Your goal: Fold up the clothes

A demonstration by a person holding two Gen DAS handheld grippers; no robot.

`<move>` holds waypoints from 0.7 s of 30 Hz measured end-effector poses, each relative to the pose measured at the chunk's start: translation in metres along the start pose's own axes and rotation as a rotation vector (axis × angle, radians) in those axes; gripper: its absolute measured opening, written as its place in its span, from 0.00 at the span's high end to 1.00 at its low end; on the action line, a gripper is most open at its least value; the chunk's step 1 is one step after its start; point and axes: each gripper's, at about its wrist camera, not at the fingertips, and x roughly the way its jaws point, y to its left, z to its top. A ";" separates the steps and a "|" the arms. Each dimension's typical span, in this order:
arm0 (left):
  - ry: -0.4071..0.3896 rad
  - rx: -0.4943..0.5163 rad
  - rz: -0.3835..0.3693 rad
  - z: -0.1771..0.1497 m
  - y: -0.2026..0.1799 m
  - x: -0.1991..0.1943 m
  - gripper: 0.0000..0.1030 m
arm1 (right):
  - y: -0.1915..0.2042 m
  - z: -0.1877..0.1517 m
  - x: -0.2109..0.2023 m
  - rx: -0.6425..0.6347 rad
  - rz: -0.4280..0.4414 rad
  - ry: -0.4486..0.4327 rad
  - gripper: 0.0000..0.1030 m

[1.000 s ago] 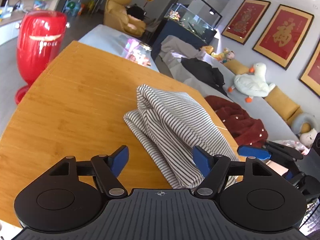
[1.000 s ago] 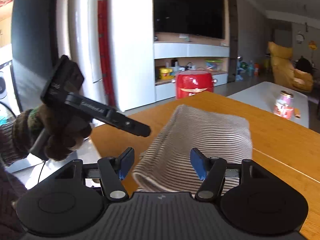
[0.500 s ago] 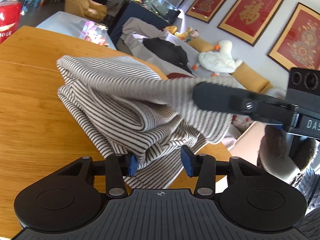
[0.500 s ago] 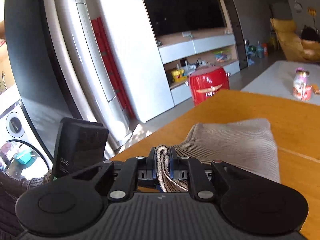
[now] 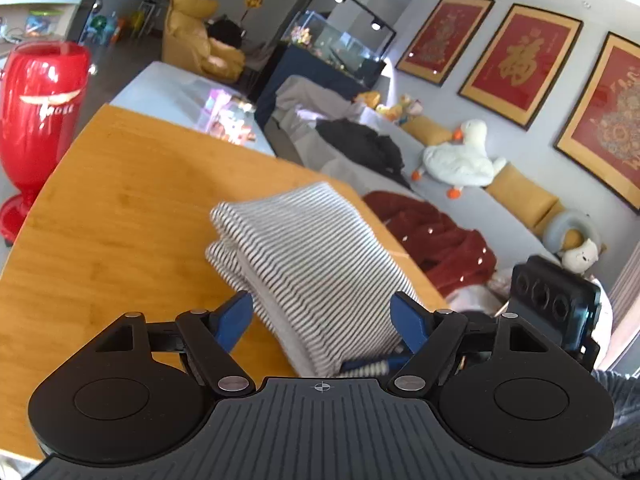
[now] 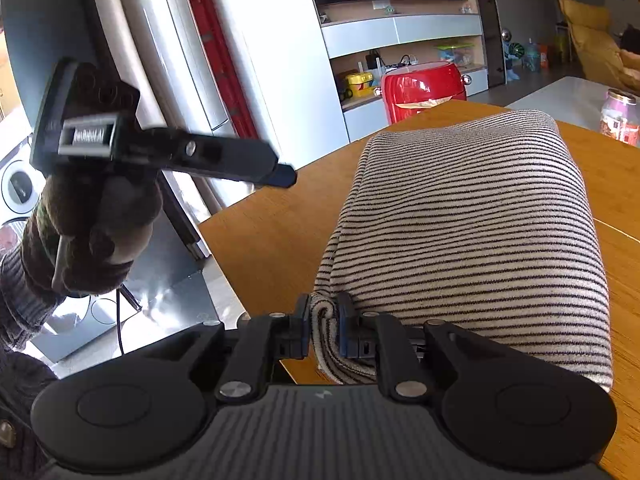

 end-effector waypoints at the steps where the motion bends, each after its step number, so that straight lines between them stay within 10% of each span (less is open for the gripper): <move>1: -0.015 0.003 -0.016 0.004 -0.003 0.003 0.24 | 0.003 0.000 -0.001 -0.016 -0.012 -0.002 0.88; 7: 0.002 0.014 -0.046 0.012 -0.006 0.042 0.31 | 0.021 0.000 -0.014 -0.103 -0.062 -0.022 0.81; 9: 0.007 -0.017 -0.036 0.010 0.005 0.051 0.35 | 0.027 0.003 -0.027 -0.129 -0.061 -0.055 0.45; 11: 0.001 -0.074 -0.064 0.012 0.015 0.050 0.35 | 0.031 0.008 -0.045 -0.153 -0.058 -0.107 0.34; 21: 0.004 -0.128 -0.075 0.009 0.024 0.050 0.34 | 0.019 0.012 -0.036 -0.171 -0.111 -0.059 0.53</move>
